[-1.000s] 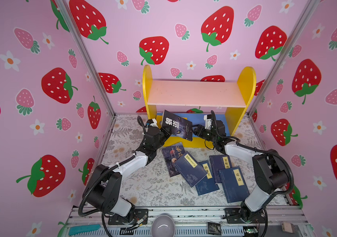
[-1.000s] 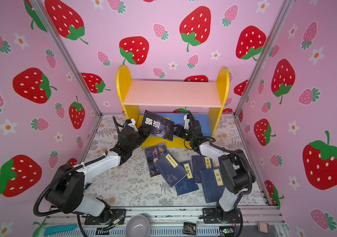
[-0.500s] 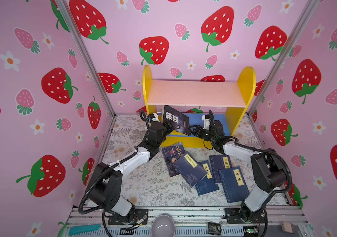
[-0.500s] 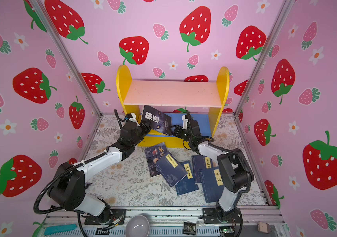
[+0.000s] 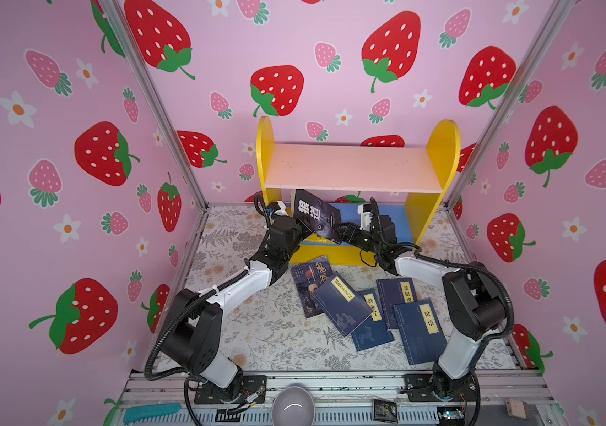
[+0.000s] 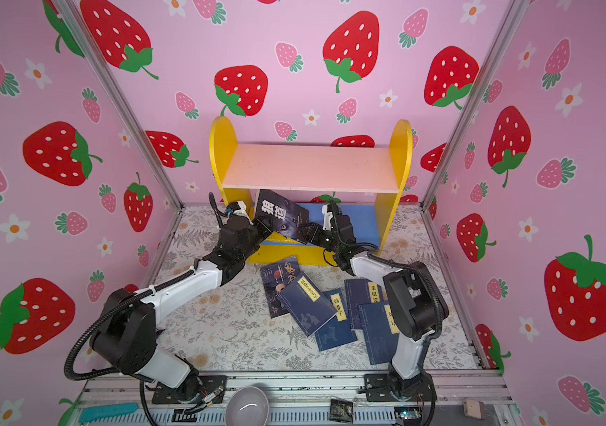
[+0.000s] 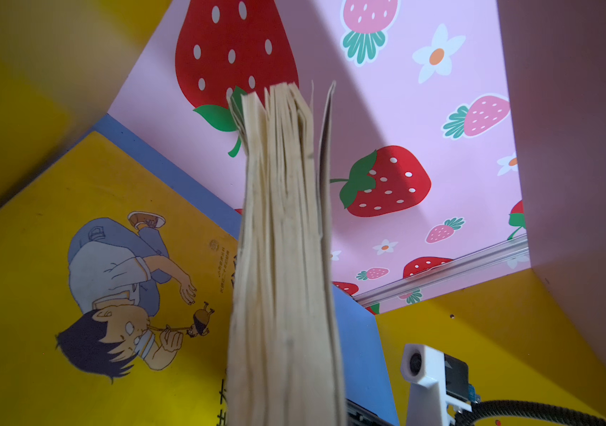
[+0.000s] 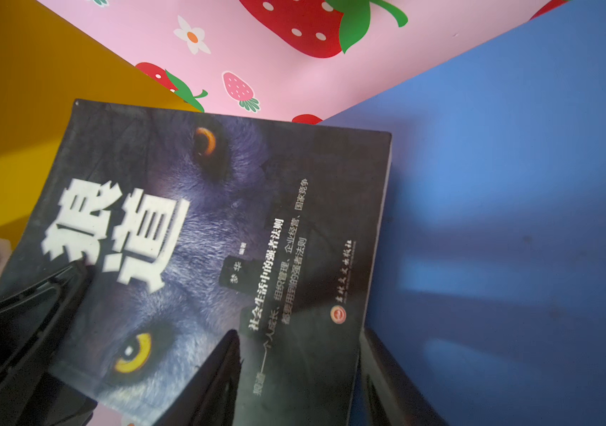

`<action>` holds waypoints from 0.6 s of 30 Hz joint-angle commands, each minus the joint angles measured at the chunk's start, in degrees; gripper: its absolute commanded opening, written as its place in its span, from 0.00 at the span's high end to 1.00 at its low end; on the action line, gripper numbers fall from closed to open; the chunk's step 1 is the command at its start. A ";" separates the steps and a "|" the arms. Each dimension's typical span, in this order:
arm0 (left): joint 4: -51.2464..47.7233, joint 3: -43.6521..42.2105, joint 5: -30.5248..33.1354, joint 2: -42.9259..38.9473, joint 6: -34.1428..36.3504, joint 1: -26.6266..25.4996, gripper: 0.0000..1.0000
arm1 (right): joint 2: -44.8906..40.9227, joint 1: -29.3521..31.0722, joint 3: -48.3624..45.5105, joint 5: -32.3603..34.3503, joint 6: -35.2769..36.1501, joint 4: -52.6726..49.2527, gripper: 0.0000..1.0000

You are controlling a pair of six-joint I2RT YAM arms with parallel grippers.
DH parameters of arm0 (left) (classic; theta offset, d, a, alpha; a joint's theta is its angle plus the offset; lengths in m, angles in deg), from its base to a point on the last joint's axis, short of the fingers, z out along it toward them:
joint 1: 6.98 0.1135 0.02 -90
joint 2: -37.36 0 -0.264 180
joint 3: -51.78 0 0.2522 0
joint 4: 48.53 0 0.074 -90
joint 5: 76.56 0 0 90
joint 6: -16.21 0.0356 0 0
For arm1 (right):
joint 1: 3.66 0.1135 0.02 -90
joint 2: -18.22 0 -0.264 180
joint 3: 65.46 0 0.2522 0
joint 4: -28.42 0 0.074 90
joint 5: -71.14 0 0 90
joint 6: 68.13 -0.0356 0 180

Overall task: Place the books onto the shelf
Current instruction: 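Lower the black book with both grippers onto the yellow book on the shelf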

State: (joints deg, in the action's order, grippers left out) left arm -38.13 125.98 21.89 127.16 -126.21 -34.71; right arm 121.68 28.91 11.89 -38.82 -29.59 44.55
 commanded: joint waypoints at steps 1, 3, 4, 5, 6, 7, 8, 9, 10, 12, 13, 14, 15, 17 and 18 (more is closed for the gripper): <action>5.64 2.41 5.55 0.83 2.22 0.79 1.00 | 2.37 1.94 0.37 -1.13 -1.72 -0.11 0.46; 5.43 2.37 6.21 0.74 2.63 0.71 1.00 | 2.46 2.22 0.52 -1.19 -1.93 0.28 0.46; 5.64 2.23 6.25 0.65 2.50 0.68 1.00 | 2.53 2.35 0.52 -1.21 -1.91 0.42 0.46; 5.74 2.07 6.47 0.65 2.58 0.72 1.00 | 2.69 2.45 0.64 -1.28 -1.97 0.45 0.46; 5.51 2.11 6.65 0.64 2.67 0.74 1.00 | 2.87 2.62 0.93 -1.43 -2.04 0.43 0.46; 5.46 2.20 6.72 0.62 2.71 0.74 1.00 | 3.12 2.66 1.13 -1.56 -2.13 0.50 0.46; 5.17 2.32 6.64 0.48 2.97 0.75 1.00 | 3.29 2.83 1.29 -1.65 -2.20 0.52 0.46; 4.40 2.54 6.76 0.40 3.21 0.75 1.00 | 3.47 3.01 1.39 -1.61 -2.37 0.52 0.46; 3.14 3.01 6.94 0.31 3.42 0.72 1.00 | 3.59 3.25 1.44 -1.56 -2.61 0.60 0.47; 1.41 3.50 7.20 0.07 3.55 0.66 1.00 | 3.80 3.71 1.50 -1.57 -2.68 0.78 0.47; 0.88 3.48 7.26 -0.12 3.64 0.72 1.00 | 3.93 3.97 1.52 -1.44 -2.70 0.78 0.48; 0.28 3.48 7.34 -0.26 3.63 0.66 1.00 | 3.94 4.11 1.46 -1.34 -2.72 0.78 0.48; -0.47 3.52 7.54 -0.50 3.59 0.69 0.96 | 3.96 4.24 1.50 -1.15 -2.71 0.66 0.48; -1.82 3.37 8.11 -0.90 3.23 0.66 0.81 | 4.02 4.42 1.40 -0.64 -2.79 0.26 0.48; -2.59 3.36 8.42 -1.10 3.08 0.67 0.75 | 4.00 4.42 1.36 -0.40 -2.77 0.17 0.50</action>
State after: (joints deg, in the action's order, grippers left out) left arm -38.20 126.88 25.10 127.40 -124.24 -34.90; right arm 123.51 30.53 13.18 -35.85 -31.01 46.93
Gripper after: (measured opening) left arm 0.197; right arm 0.523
